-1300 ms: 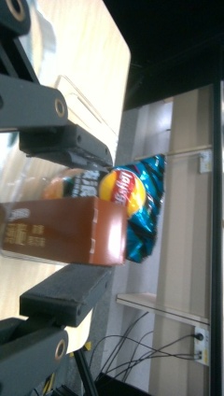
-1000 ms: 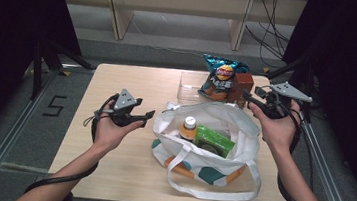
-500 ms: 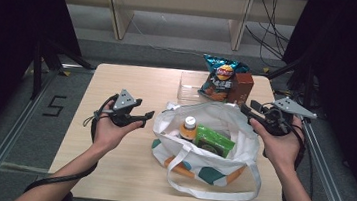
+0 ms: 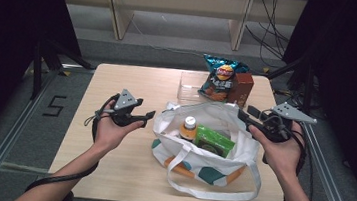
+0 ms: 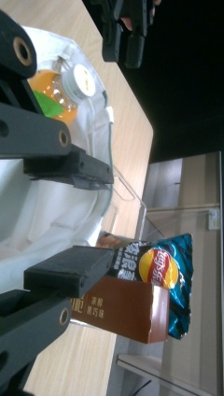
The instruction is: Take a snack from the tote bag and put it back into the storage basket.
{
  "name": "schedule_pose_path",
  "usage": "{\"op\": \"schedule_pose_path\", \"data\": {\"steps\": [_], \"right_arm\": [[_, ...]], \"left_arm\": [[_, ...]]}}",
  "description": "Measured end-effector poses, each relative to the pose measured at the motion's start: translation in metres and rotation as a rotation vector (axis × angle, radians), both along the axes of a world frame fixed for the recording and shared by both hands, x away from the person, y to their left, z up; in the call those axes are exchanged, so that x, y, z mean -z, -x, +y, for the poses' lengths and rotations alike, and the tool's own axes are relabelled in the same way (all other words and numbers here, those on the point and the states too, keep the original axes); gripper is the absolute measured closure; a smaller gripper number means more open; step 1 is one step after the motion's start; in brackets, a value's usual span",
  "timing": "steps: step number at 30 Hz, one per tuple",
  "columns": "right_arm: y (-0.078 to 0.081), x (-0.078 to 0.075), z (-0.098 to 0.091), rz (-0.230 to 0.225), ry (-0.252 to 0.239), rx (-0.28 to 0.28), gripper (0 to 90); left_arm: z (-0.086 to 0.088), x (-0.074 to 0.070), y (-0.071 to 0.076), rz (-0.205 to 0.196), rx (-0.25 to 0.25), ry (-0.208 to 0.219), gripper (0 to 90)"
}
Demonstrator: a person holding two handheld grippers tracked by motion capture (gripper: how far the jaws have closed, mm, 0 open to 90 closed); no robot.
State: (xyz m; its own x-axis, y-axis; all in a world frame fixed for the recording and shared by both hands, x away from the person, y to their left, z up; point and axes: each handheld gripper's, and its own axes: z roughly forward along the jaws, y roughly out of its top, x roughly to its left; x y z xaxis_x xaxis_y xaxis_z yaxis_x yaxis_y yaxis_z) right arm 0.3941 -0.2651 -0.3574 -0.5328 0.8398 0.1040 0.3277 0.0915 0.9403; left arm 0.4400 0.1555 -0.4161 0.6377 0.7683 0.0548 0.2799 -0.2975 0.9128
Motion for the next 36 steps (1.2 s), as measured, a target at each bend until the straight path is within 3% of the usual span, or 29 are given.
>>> {"op": "schedule_pose_path", "data": {"steps": [4, 5, 12, 13, 15, 16, 17, 19, 20, 22, 26, 28, 31, 32, 33, 34, 36], "right_arm": [[0.004, 0.004, 0.003, 0.023, -0.003, -0.018, 57.1], [0.004, 0.006, 0.002, 0.013, 0.018, -0.044, 56.9], [0.013, 0.013, 0.006, 0.054, 0.005, -0.097, 56.3], [0.016, 0.013, 0.008, 0.076, -0.004, -0.093, 56.2], [0.016, 0.015, 0.008, 0.048, 0.020, -0.122, 56.1], [0.019, 0.016, 0.010, 0.078, -0.005, -0.123, 56.0], [0.018, 0.018, 0.010, 0.055, 0.005, -0.146, 55.9], [0.022, 0.019, 0.012, 0.077, 0.004, -0.142, 55.9], [0.020, 0.021, 0.011, 0.040, 0.035, -0.155, 55.9], [0.023, 0.023, 0.014, 0.087, 0.011, -0.159, 56.0], [0.022, 0.031, 0.015, 0.081, 0.028, -0.189, 56.0], [0.024, 0.034, 0.018, 0.119, 0.026, -0.186, 56.0], [0.024, 0.038, 0.021, 0.127, 0.020, -0.206, 56.0], [0.024, 0.038, 0.021, 0.143, 0.037, -0.208, 56.1], [0.024, 0.039, 0.022, 0.143, 0.030, -0.220, 56.1], [0.022, 0.040, 0.021, 0.124, 0.052, -0.222, 56.2], [0.022, 0.042, 0.021, 0.128, 0.069, -0.231, 56.3]], "left_arm": [[0.000, 0.000, 0.000, -0.001, -0.007, -0.002, 35.4], [0.000, 0.000, 0.000, 0.001, -0.009, 0.000, 35.4], [-0.003, -0.002, 0.002, -0.005, -0.009, -0.006, 35.4], [-0.003, -0.002, 0.002, -0.004, -0.010, -0.003, 35.4], [-0.003, -0.002, 0.002, -0.006, -0.007, -0.007, 35.4], [-0.003, -0.002, 0.003, -0.005, -0.008, -0.007, 35.3], [-0.003, -0.002, 0.003, -0.006, -0.007, -0.008, 35.4], [-0.002, -0.002, 0.003, -0.007, -0.007, -0.009, 35.3], [-0.002, -0.002, 0.003, -0.006, -0.008, -0.008, 35.4], [-0.003, -0.002, 0.003, -0.005, -0.011, -0.002, 35.4], [-0.003, -0.003, 0.003, -0.009, -0.009, -0.007, 35.3], [-0.003, -0.003, 0.003, -0.005, -0.012, -0.001, 35.4], [-0.003, -0.002, 0.003, -0.004, -0.011, -0.002, 35.3], [-0.003, -0.002, 0.003, -0.005, -0.011, -0.003, 35.4], [-0.003, -0.002, 0.003, -0.005, -0.011, -0.003, 35.3], [-0.003, -0.002, 0.003, -0.004, -0.011, -0.003, 35.3], [-0.003, -0.003, 0.003, -0.009, -0.008, -0.008, 35.3]]}}
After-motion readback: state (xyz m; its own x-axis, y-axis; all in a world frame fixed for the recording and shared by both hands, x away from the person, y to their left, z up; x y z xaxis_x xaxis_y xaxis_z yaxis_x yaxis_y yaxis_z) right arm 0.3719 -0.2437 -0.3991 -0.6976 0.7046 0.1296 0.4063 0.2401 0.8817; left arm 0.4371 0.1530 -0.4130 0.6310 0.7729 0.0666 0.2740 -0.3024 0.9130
